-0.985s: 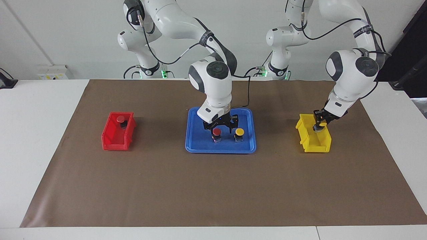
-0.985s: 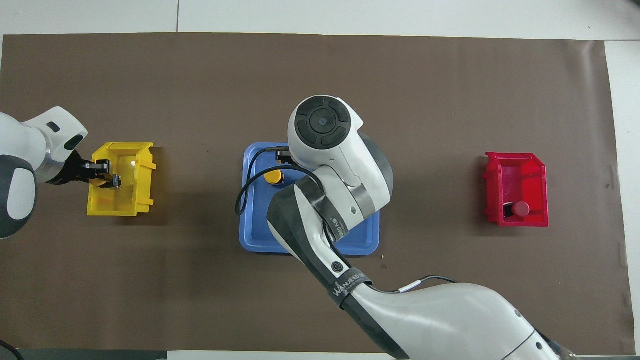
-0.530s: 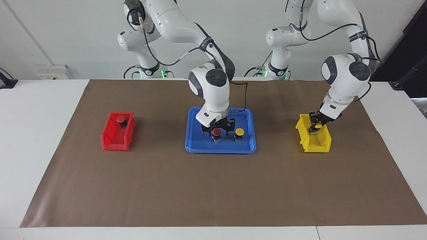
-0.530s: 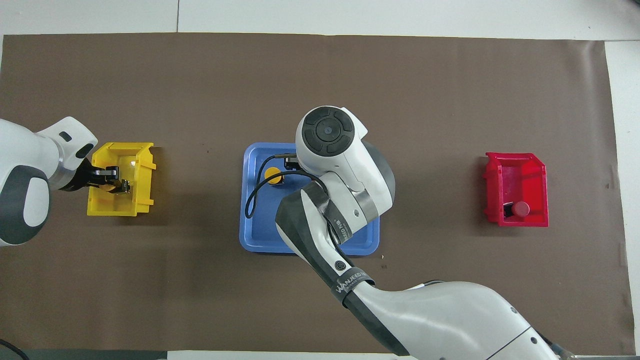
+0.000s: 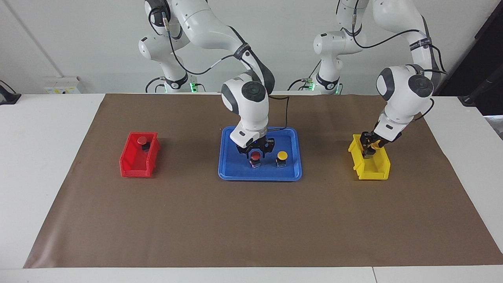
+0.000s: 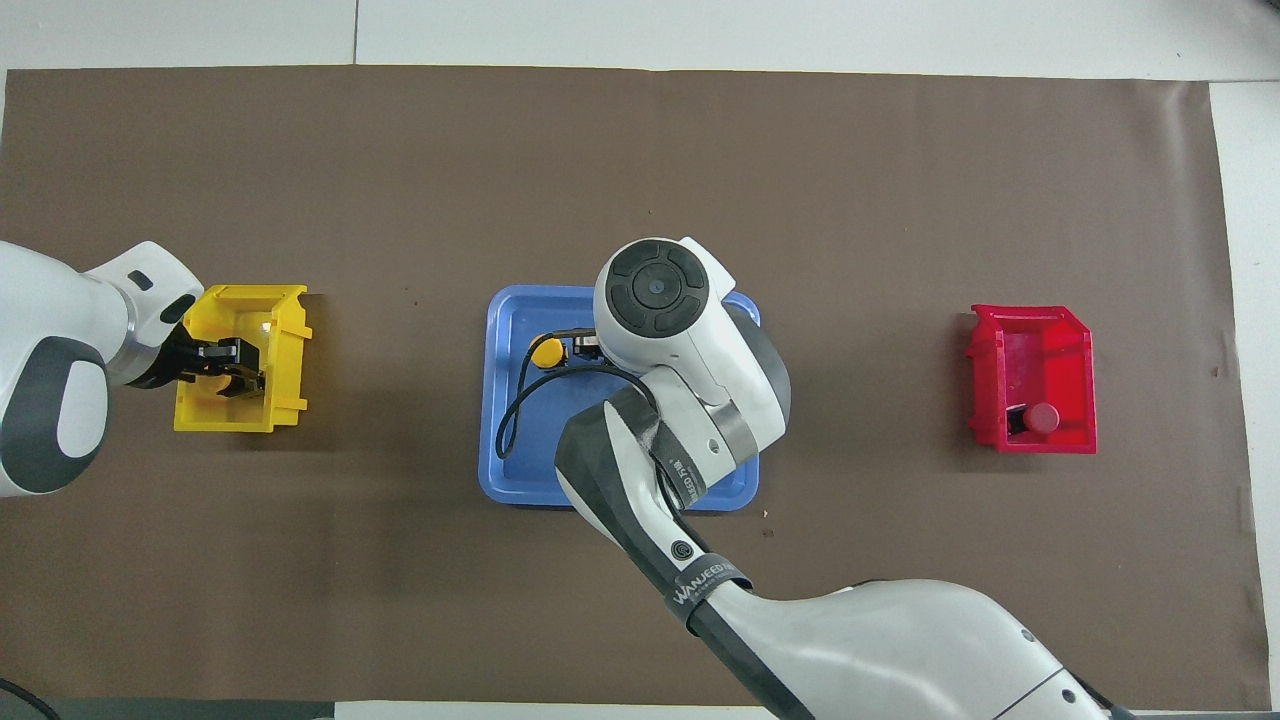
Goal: Sort red and yellow buttons by color
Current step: 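Release the yellow button with the left gripper while the right gripper grasps red, then drop the red button in the red bin while the left gripper grasps yellow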
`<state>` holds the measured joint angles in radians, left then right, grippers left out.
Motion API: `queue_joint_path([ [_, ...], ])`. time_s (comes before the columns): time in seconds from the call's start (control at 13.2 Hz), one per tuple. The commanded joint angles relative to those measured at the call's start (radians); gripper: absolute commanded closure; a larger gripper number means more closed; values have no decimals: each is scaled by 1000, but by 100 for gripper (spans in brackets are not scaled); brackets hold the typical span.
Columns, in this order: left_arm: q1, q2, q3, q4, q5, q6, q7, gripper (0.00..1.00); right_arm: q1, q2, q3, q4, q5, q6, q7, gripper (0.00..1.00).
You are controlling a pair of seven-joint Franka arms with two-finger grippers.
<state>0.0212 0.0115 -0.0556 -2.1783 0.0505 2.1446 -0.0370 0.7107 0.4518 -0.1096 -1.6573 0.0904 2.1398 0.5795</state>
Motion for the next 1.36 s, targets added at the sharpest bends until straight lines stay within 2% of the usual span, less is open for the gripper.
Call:
queue_joint_path([
  [0.0,-4,-13,0,11,-24,-3,-4,30,0,-28,1,-33,-14,8,-7,69],
  [0.08,-4,-15,0,21,-34,-8,-4,30,-4,-28,1,-22,-14,-12,-7,81],
  [0.15,-4,-15,0,55,-38,-47,-4,30,-11,-30,-1,-6,-9,-36,-9,86],
  [0.3,-7,-13,-4,167,-38,-158,-4,0,-52,-45,-1,89,-8,-156,-33,86],
  [0.45,-59,-12,-9,231,-81,-193,-58,0,-129,-141,-2,93,-3,-249,-148,86],
  [0.61,-195,-5,-9,213,-98,-100,-276,0,-239,-266,-2,30,-3,-383,-315,86],
  [0.68,-280,8,-7,207,-98,-65,-376,0,-301,-321,-2,-22,-3,-403,-408,86],
  [0.76,-355,43,-7,210,-98,-24,-456,0,-369,-367,-2,-80,-3,-403,-503,86],
  [0.83,-442,80,-6,210,-97,24,-536,0,-451,-383,-4,-116,-4,-402,-618,86],
  [0.98,-538,146,-4,212,-80,99,-674,0,-555,-396,-4,-160,-4,-359,-774,86],
  [1.14,-593,191,-6,213,-43,138,-760,0,-631,-433,-4,-263,-6,-254,-886,86],
  [1.29,-606,225,-4,216,-38,146,-765,2,-657,-465,-4,-359,-6,-166,-923,86],
])
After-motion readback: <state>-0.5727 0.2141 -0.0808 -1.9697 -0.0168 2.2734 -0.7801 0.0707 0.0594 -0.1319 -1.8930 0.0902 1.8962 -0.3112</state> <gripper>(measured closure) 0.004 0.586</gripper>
